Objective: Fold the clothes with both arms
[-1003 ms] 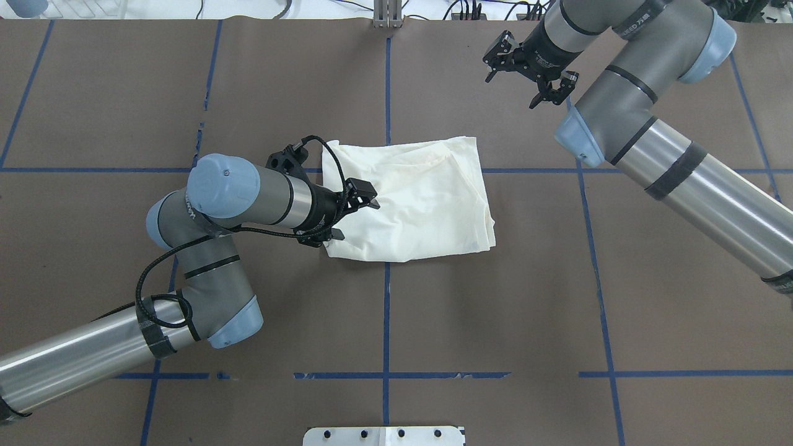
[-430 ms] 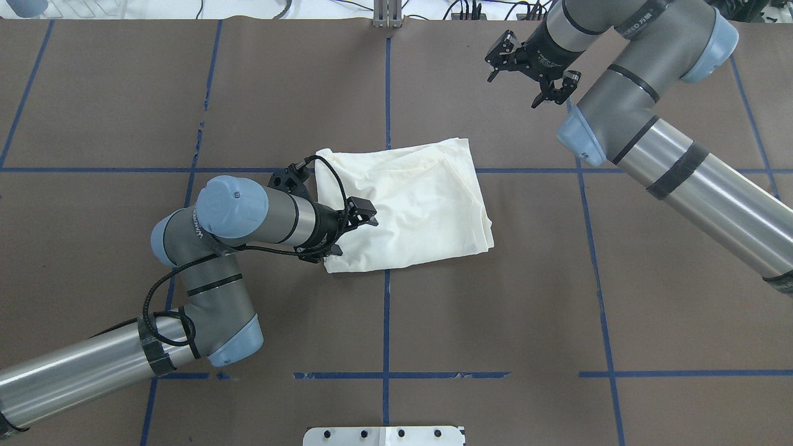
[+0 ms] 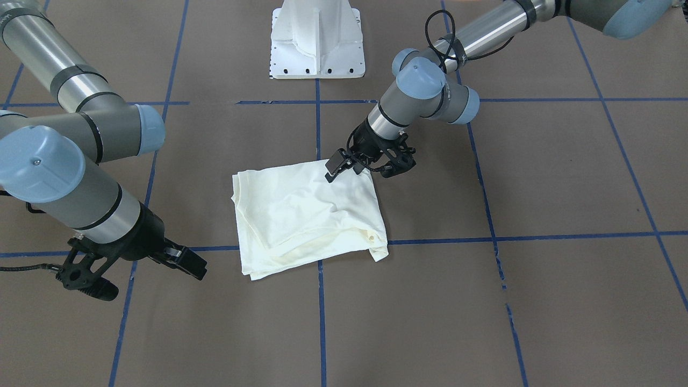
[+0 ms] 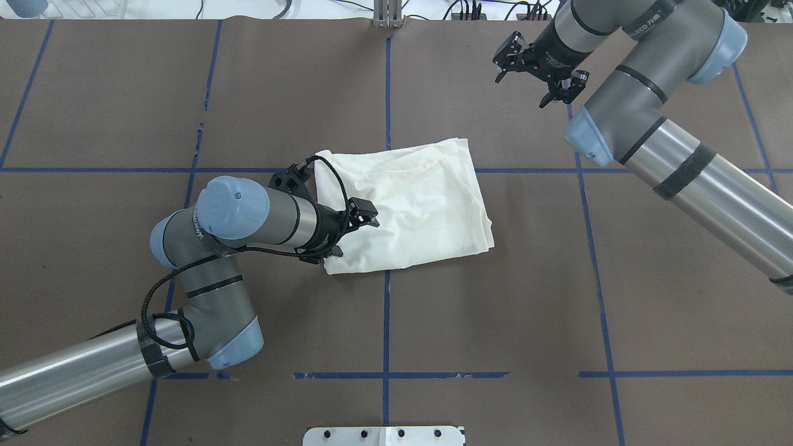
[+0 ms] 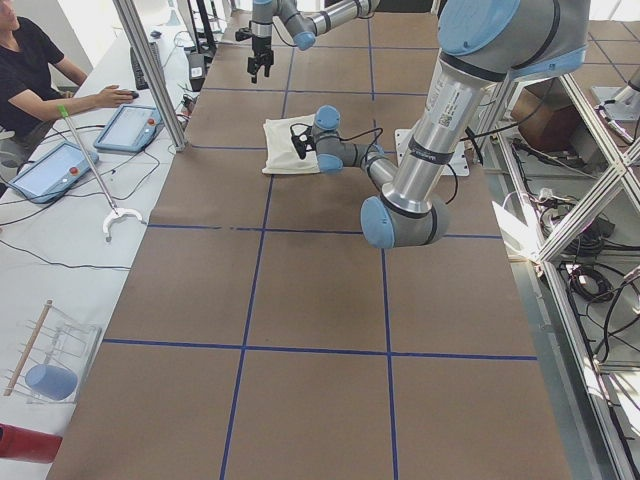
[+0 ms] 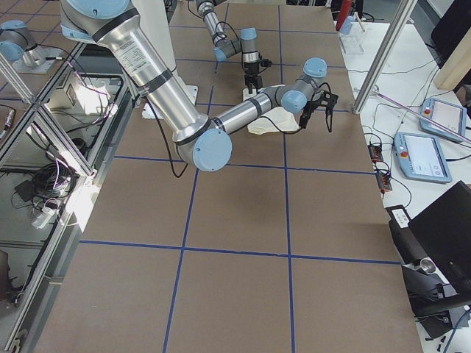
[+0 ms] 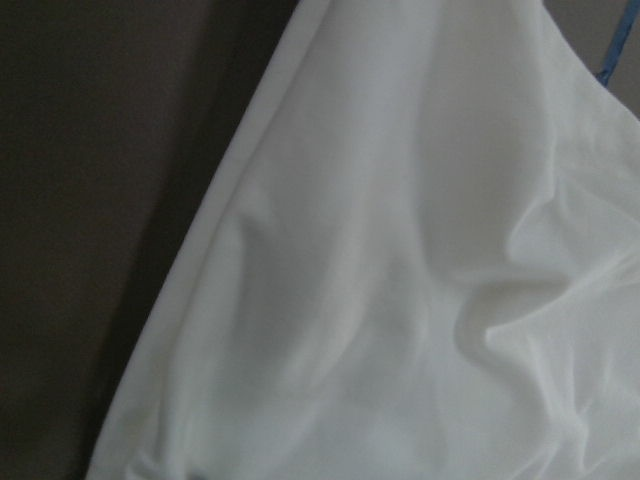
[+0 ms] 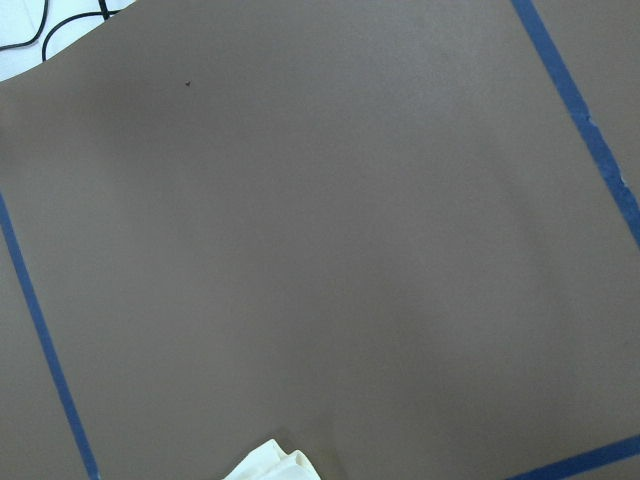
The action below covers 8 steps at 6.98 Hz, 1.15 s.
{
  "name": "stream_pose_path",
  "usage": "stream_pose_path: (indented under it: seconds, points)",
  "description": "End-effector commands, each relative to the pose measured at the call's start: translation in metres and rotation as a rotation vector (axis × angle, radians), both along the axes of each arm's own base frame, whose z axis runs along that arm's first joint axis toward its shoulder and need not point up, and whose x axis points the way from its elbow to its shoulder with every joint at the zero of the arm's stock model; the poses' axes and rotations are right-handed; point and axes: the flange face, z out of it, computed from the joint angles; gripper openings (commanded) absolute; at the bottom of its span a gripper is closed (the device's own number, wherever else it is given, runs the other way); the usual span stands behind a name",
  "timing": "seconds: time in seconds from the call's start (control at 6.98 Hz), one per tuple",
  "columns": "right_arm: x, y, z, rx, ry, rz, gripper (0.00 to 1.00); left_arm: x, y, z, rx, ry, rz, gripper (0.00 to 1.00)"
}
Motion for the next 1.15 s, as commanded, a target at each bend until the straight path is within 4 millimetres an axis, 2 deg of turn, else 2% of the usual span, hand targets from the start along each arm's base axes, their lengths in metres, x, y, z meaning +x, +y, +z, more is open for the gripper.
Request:
stream_pose_path:
  seconds: [0.0, 0.14, 0.29, 0.43, 0.57, 0.72, 0.86, 1.0]
  points:
    - [0.042, 0.011, 0.016, 0.041, -0.003, 0.003, 1.00, -0.054, 0.018, -0.035, 0.047, -0.043, 0.025, 1.00]
    - [0.076, 0.029, 0.034, 0.097, 0.011, -0.007, 1.00, -0.095, 0.017, -0.052, 0.129, -0.083, 0.029, 1.00]
    - [0.119, 0.053, 0.070, 0.177, 0.053, -0.044, 1.00, -0.140, 0.007, -0.048, 0.204, -0.156, 0.020, 1.00]
    - [0.175, 0.078, 0.126, 0.252, 0.119, -0.104, 1.00, -0.195, -0.016, -0.029, 0.313, -0.267, 0.011, 1.00]
    - [0.222, 0.095, 0.179, 0.300, 0.171, -0.170, 1.00, -0.254, -0.052, -0.001, 0.411, -0.387, 0.031, 1.00]
    - [0.263, 0.118, 0.230, 0.350, 0.223, -0.246, 1.00, -0.330, -0.080, 0.048, 0.507, -0.481, 0.112, 1.00]
    - [0.298, 0.147, 0.280, 0.364, 0.264, -0.312, 1.00, -0.406, -0.091, 0.103, 0.582, -0.561, 0.177, 1.00]
    - [0.334, 0.169, 0.314, 0.366, 0.267, -0.364, 1.00, -0.462, -0.100, 0.165, 0.681, -0.671, 0.280, 1.00]
